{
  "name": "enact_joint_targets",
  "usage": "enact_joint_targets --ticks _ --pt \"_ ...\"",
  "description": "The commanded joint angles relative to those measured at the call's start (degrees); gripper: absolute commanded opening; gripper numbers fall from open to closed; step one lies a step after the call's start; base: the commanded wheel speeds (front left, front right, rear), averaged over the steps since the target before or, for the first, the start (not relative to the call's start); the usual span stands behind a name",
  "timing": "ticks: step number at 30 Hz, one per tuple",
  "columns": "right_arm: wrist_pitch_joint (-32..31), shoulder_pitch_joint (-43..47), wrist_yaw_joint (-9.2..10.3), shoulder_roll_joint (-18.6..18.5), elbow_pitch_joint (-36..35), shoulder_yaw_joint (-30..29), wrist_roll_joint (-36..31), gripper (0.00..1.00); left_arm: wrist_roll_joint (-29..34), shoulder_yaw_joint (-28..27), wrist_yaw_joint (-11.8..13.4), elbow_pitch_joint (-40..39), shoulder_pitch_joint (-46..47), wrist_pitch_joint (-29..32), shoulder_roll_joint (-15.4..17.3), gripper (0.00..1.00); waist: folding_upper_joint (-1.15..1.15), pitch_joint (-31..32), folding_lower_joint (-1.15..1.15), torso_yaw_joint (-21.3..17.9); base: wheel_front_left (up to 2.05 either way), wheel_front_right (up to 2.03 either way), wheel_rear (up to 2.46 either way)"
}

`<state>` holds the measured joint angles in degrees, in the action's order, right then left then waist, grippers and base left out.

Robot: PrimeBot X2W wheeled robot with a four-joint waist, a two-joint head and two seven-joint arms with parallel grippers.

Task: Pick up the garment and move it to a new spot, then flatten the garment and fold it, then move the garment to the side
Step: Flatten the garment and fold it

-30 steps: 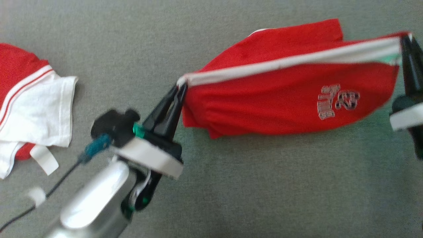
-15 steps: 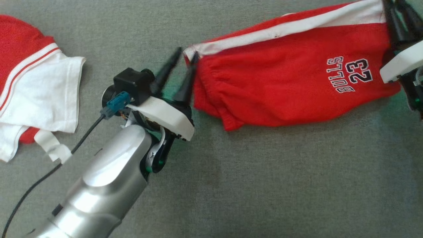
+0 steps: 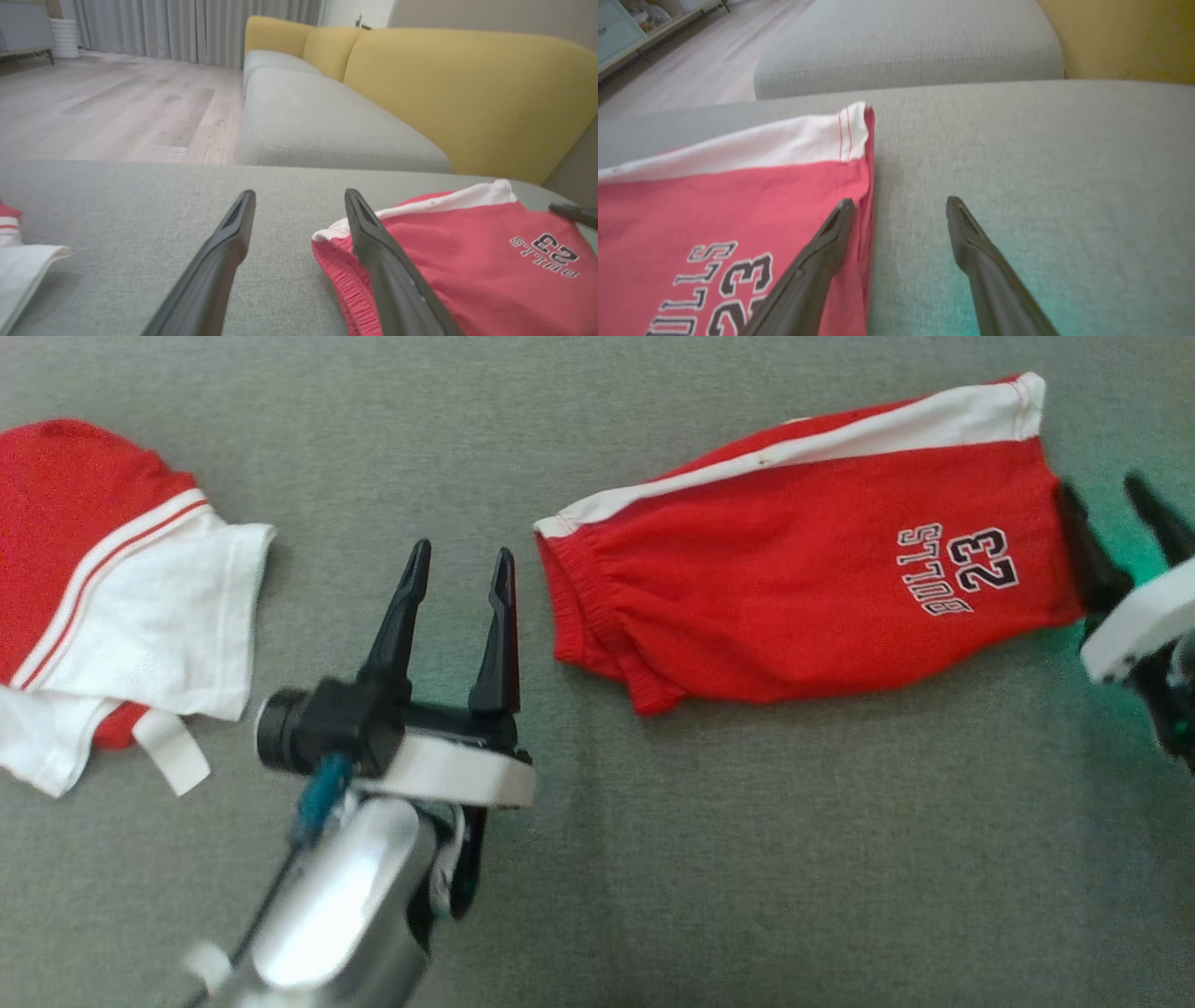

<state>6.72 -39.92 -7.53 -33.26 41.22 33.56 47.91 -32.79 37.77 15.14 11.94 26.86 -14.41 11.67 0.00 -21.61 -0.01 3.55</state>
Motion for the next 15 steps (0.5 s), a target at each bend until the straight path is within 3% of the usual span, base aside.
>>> enact_joint_targets --ticks 1,5,6,9,15 --pt "-0.99 1.13 0.04 -0.9 0.19 1.21 0.41 1.0 2.8 -3.85 0.84 -4.3 -1.25 -0.56 -0.4 1.0 0.0 0.9 0.01 1.15 0.0 0.0 0.0" --pt "-4.64 2.56 0.04 0.5 3.67 3.44 1.55 1.0 7.82 -8.31 0.47 -9.28 -8.3 -0.57 -4.2 1.0 0.0 1.89 0.01 3.31 0.0 0.0 0.0" --pt "-5.42 2.83 0.04 0.86 3.94 3.95 2.13 0.66 8.56 -9.23 -0.08 -9.9 -9.77 -0.57 -5.02 1.0 0.0 2.13 0.01 3.74 0.0 0.0 0.0" --pt "-6.68 3.07 0.04 1.23 4.73 5.25 2.75 0.0 10.89 -11.31 -1.73 -10.74 -13.07 -0.58 -6.66 1.0 0.0 2.96 0.01 4.43 0.0 0.0 0.0" --pt "-4.7 1.93 0.04 1.01 6.43 5.07 3.65 0.0 13.92 -14.65 -4.14 -11.53 -16.15 -0.58 -8.21 1.0 0.0 4.26 0.01 3.0 0.0 0.0 0.0"
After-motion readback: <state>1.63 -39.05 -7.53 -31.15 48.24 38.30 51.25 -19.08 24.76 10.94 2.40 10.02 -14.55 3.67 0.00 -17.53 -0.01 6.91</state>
